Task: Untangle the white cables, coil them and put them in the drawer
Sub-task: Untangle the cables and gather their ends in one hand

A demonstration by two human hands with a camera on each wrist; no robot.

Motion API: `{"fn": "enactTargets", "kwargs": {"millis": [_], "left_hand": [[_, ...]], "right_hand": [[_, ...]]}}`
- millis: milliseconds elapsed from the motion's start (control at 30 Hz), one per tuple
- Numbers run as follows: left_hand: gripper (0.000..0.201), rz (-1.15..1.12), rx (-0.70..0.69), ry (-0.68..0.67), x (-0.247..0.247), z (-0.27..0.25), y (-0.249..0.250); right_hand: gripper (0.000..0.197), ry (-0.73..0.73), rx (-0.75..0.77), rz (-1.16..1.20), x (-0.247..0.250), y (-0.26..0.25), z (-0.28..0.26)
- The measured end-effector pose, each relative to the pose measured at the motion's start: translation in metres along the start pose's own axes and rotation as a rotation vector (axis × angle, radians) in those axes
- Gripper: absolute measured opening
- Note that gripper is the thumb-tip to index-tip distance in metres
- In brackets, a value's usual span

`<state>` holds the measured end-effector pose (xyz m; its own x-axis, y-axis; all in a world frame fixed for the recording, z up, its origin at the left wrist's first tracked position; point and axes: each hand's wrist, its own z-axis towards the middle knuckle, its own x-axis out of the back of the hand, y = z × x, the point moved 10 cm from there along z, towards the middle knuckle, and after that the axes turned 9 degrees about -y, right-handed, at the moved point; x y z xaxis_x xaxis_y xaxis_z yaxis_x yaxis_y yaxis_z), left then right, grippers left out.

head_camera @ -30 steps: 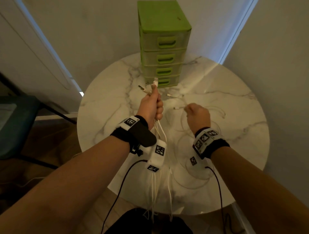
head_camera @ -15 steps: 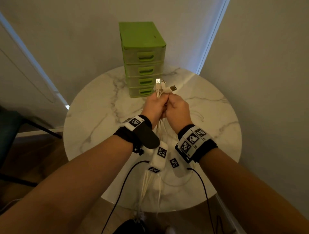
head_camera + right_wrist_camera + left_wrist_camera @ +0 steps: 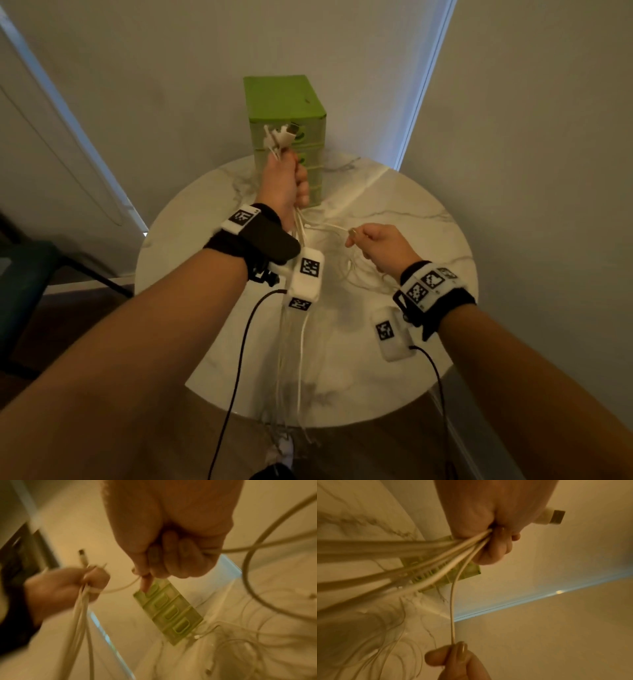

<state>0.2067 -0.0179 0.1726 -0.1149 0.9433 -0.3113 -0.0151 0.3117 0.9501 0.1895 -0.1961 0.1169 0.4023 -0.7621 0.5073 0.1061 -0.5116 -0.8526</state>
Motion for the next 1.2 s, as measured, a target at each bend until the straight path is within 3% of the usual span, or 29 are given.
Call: {"fn": "enactTargets", "kwargs": {"millis": [200,333,400,500,633,800,900,1000,1067,1133,1200], "left_hand": [[0.022,0.279,-0.041,0.187,0.052,-0.004,0.024],[0.007,0.617,0.005,-0.104,-0.001,-0.015,-0.006],[0.02,0.698,0.06,-0.239,-0.025,-0.021,-0.024],[0.028,0.698,0.106,-0.279,-0.03,-0.022,-0.03],[0.018,0.836,0.101,-0.225,-0.013,-0.017,-0.018],[0.022,0.627,0.061,0.045,0.038,-0.008,0.003],[0.016,0.484,0.016,0.135,0.051,-0.008,0.007],[0.005,0.299,0.005,0.113,0.046,-0.011,0.001],[0.022,0.164,0.059,0.052,0.035,-0.015,-0.012],[0.03,0.111,0.115,-0.016,0.02,-0.018,-0.026],[0.026,0.125,0.126,-0.06,0.004,-0.021,-0.032]], "right_hand": [[0.03,-0.063,-0.034,-0.278,0.029,0.009,0.0],[0.028,-0.055,0.091,-0.244,0.01,-0.032,0.012],[0.023,-0.08,0.156,-0.209,0.0,-0.056,0.018],[0.019,-0.145,0.194,-0.224,-0.006,-0.072,0.021],[0.019,-0.158,0.166,-0.19,0.0,-0.057,0.018],[0.024,-0.09,0.089,-0.096,0.022,-0.031,0.013],[0.03,-0.072,0.078,-0.085,0.022,-0.026,0.018],[0.033,0.063,0.098,-0.037,0.033,-0.032,0.024],[0.033,0.116,0.09,0.093,0.036,-0.035,0.027],[0.031,0.091,0.106,0.189,0.026,-0.046,0.029],[0.03,0.019,0.127,0.181,0.01,-0.06,0.031]]}}
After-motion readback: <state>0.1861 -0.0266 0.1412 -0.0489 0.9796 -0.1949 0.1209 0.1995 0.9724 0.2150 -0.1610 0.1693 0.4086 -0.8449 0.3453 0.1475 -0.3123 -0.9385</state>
